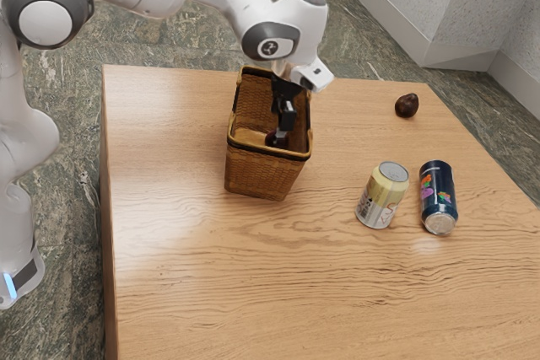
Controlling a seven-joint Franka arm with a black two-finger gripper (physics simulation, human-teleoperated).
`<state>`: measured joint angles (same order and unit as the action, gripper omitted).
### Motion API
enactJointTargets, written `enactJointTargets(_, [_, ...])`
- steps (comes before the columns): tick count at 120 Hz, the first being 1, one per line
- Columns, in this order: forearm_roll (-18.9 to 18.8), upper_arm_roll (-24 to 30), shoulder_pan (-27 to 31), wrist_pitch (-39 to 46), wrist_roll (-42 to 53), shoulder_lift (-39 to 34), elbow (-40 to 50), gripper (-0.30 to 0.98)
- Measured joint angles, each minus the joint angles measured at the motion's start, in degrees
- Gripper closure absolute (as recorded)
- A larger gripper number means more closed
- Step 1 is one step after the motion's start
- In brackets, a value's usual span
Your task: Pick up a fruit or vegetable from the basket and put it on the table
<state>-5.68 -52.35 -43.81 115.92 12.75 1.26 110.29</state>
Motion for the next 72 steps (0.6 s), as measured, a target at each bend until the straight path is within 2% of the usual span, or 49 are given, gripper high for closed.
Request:
enactJointTargets(20, [-0.04,0.0,4.46,3.34,-0.24,1.65,0.09,0.03])
enactJointTargets(23, [0.05,0.13,4.44,3.49,-0.32,1.9,-0.1,0.06])
enactJointTargets(44, [0.31,0.4,2.36,4.36,-0.37,2.37,-0.09,0.04])
enactJointTargets(72, [0.33,0.48,3.3,5.94,-0.56,3.84,0.38,0.03])
